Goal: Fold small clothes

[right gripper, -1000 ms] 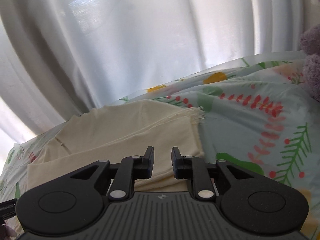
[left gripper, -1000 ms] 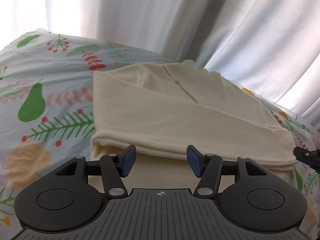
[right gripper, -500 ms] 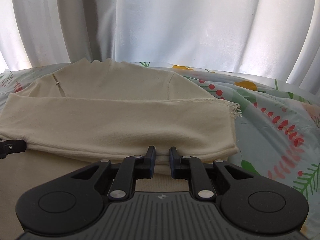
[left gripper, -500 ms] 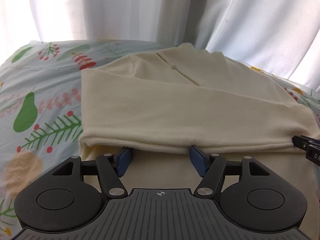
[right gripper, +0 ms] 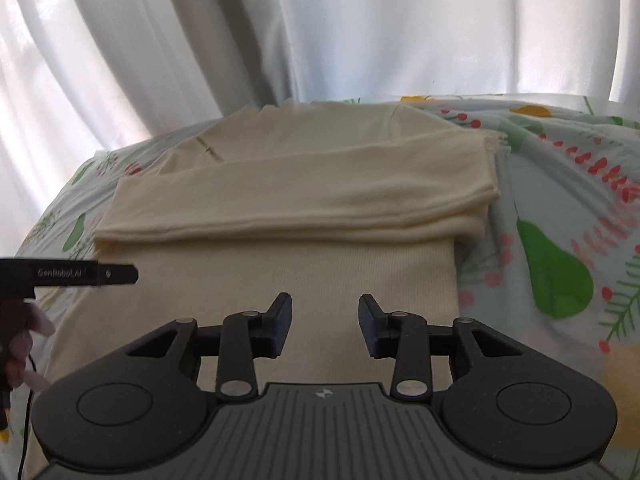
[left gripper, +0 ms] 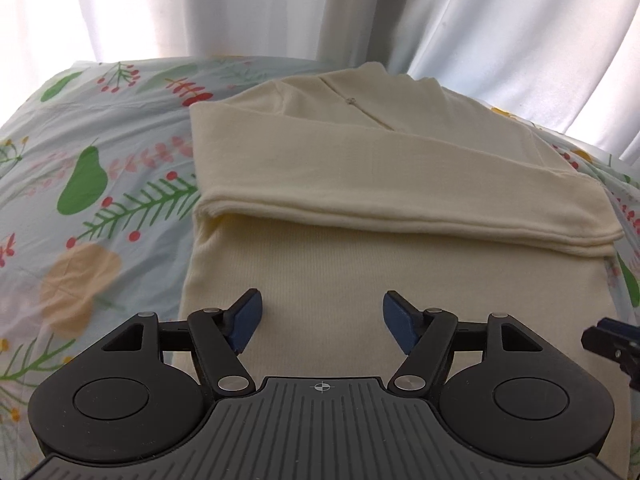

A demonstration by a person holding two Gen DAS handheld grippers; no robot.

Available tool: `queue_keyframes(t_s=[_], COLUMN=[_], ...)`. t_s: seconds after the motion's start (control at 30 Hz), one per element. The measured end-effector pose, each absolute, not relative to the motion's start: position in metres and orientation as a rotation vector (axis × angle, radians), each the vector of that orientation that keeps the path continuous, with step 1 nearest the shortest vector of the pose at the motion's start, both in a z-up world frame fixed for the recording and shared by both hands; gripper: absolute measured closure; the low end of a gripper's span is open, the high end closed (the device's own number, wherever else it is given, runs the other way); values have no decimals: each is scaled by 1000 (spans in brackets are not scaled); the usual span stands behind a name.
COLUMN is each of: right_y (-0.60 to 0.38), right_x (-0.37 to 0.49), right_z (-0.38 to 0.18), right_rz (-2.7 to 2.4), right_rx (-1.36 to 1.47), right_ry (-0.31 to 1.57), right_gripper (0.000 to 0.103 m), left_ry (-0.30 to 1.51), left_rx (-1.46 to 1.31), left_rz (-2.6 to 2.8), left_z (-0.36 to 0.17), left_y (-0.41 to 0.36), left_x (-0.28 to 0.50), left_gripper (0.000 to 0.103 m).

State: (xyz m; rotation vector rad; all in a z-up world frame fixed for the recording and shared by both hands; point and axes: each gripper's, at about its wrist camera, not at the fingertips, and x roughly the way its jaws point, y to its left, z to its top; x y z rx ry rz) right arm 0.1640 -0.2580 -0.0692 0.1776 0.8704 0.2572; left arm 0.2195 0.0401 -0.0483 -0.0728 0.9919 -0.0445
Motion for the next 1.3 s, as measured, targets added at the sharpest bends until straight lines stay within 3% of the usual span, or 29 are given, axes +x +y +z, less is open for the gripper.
queue_keyframes(t_s=[0.27, 0.47, 0.53, 0.67, 0.73, 1.0, 1.1, 1.13, 1.3], right_y=[-291, -331, -338, -349, -353, -361, -360, -360, -361], right_x=[52, -7, -11, -11, -8, 0, 0, 0, -1], right_z=[-67, -68, -75, -84, -85, -96, -101, -103, -106], right_rz=[272, 199, 220, 265, 257, 289, 296, 295, 276], right_rx=[155, 212, 291, 455, 503, 639, 672, 681, 731], right_ry=[989, 1074, 1088, 1101, 1106, 1136, 1144, 1149, 1148], right_gripper=[64, 60, 60, 64, 74, 77, 87, 92, 97], left_ry=[1024, 1175, 1230, 1263, 1278, 1339, 1365, 1367, 1364], left_rx=[-118, -200, -235, -282, -324, -411, -475, -488, -517], left_rz=[-92, -88, -104, -95, -94, -198, -231, -244, -284], left_z=[-33, -38, -42, -40, -38, -50, -56, -58, -60], left_y=[85, 129, 139, 155, 161, 166, 171, 172, 174], left_x=[133, 74, 63, 49, 42, 38, 39, 39, 43], left_gripper=[28, 30, 39, 46, 56, 78, 90, 92, 95])
